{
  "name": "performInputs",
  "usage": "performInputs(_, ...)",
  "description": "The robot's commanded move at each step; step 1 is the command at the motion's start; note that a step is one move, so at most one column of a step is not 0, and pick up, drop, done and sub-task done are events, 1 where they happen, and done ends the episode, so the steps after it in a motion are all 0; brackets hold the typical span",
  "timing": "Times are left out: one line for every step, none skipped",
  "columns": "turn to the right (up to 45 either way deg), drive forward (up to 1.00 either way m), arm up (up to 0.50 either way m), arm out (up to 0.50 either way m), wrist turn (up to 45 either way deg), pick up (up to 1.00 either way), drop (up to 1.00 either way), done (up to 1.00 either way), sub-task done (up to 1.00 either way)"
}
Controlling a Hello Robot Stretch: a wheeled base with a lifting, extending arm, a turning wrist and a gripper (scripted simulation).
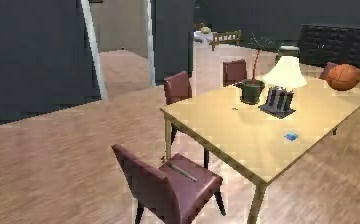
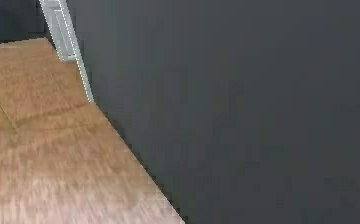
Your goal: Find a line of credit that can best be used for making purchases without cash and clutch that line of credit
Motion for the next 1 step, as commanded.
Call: performInputs(-45.0, 0.0, 0.0, 0.0, 0.0, 0.0, 0.0, 0.0, 0.0)
